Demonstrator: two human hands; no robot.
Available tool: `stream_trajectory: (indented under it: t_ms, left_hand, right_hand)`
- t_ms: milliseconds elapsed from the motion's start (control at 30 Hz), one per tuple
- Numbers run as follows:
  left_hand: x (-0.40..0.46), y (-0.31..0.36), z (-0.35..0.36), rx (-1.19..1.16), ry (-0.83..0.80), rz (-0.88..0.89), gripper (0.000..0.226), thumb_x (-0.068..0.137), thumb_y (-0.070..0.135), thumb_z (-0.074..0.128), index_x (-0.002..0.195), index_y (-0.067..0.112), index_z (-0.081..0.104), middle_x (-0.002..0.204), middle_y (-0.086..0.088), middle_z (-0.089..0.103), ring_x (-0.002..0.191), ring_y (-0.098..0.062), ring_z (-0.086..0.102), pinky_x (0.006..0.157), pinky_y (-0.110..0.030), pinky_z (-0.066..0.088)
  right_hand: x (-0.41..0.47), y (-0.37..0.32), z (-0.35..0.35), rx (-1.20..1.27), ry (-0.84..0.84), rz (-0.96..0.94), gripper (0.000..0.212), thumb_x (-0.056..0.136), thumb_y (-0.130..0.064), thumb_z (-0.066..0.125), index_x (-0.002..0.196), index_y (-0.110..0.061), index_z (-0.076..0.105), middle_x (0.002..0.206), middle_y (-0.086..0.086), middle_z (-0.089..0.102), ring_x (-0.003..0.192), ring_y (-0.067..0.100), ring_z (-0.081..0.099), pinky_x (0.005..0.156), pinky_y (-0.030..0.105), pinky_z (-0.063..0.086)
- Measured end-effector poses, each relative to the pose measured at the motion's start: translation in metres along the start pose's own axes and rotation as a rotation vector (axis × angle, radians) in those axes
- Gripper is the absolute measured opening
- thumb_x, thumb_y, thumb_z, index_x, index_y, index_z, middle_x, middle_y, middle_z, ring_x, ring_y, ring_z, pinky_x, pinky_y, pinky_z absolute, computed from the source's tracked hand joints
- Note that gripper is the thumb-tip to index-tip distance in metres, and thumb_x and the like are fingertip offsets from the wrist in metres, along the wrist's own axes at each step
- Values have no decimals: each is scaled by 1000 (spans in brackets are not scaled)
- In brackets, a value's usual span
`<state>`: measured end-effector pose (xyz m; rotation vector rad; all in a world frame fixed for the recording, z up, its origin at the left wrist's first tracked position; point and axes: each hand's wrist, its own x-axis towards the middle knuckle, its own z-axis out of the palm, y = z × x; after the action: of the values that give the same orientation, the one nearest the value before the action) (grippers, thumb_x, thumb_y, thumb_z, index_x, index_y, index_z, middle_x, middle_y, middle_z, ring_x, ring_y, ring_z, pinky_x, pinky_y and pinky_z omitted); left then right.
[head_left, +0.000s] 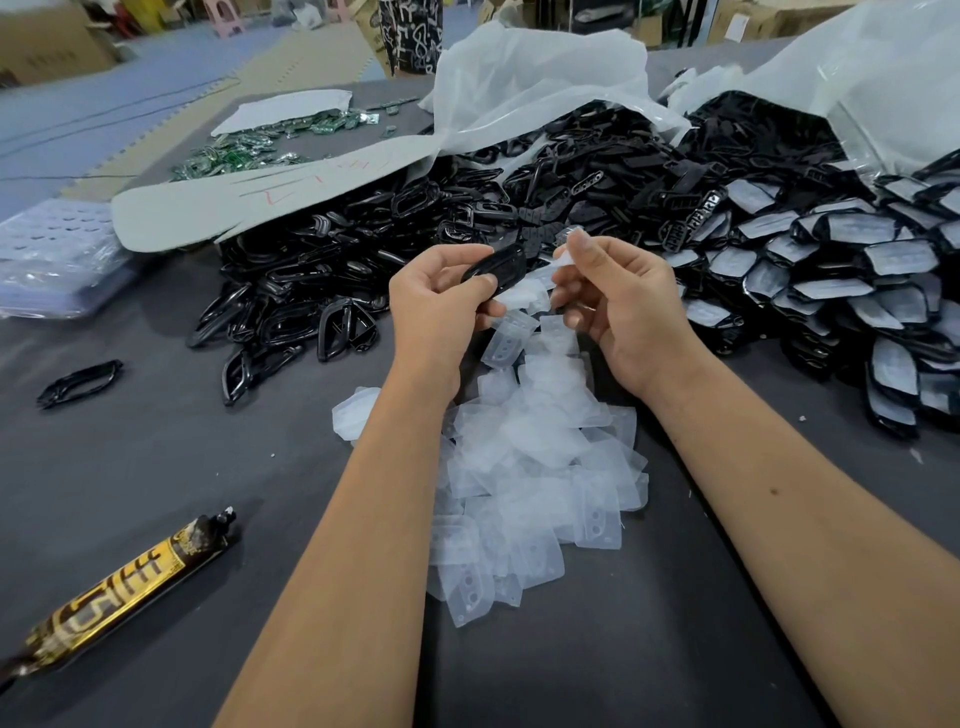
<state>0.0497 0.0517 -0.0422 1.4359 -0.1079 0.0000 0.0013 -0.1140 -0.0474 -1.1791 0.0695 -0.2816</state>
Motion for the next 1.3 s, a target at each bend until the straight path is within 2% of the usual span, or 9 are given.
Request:
stream_trajectory:
  t_ms: [100,200,333,433,567,733,900,1033,1300]
  left_hand:
    - [0,0,0,1,-1,5,25,88,-12,63,97,8,74,79,-2,75,53,-14,64,50,-20,50]
    - [0,-1,-1,-7,0,11,24,88,-12,64,97,7,75,79,-2,74,53,-14,63,51,-20,50]
    - [1,-3,-1,5,-1,28,25,87,-12,64,98,8,75,80,-3,74,52,-14,63,51,-19,49]
    - [1,-4,-1,7,-13,39,27,87,-12,65,98,11,74,79,-2,76,52,-13,62,50,-19,49]
    - [1,-5,0,19,-27,41,23,87,-12,66,96,8,73,77,-3,76,52,-13,62,51,-19,49]
    - [1,-7,2,20,-39,56,24,88,-11,67,98,9,75,84,-10,76,54,-13,63,54,-20,50]
    - [2,-7,3,11,-71,34,22,96,-1,60,96,11,79,89,-14,77,57,-15,64,58,-22,54]
    - [3,-6,4,-60,-65,-29,34,103,16,50,93,12,82,101,-19,76,53,-18,63,57,-26,57]
    - [1,-6,6,-120,-143,-57,37,103,24,49,93,10,82,94,-16,78,63,-26,71,56,-25,56]
  right_hand:
    - [1,4,-3,-69,39,-41,11,87,-6,80,90,-13,72,75,0,67,67,17,65,54,24,50]
    - [3,6,-4,-120,79,-44,29,83,4,78,104,-13,69,80,0,71,70,18,65,58,24,50]
    - [4,7,-3,-103,53,-46,15,86,-3,79,85,-14,69,81,4,71,69,15,61,61,24,50]
    - [3,7,-3,-81,36,-56,11,93,-2,72,89,-11,65,96,10,79,82,18,74,66,25,56]
    - [1,9,0,-221,54,-123,6,94,-3,72,93,-8,71,72,2,67,60,8,58,59,19,48]
    - [0,8,3,-266,54,-148,15,100,-7,66,94,-16,77,75,-1,66,68,10,59,60,21,49]
    - [-4,9,5,-365,51,-231,7,92,-4,75,93,-11,73,78,18,72,60,17,61,53,25,49]
    - [-3,11,6,-413,74,-263,8,93,-6,73,89,-12,78,69,2,70,57,16,59,52,24,47]
    - [-6,12,8,-591,189,-365,13,92,-19,78,82,-11,73,68,2,74,53,21,69,50,33,53]
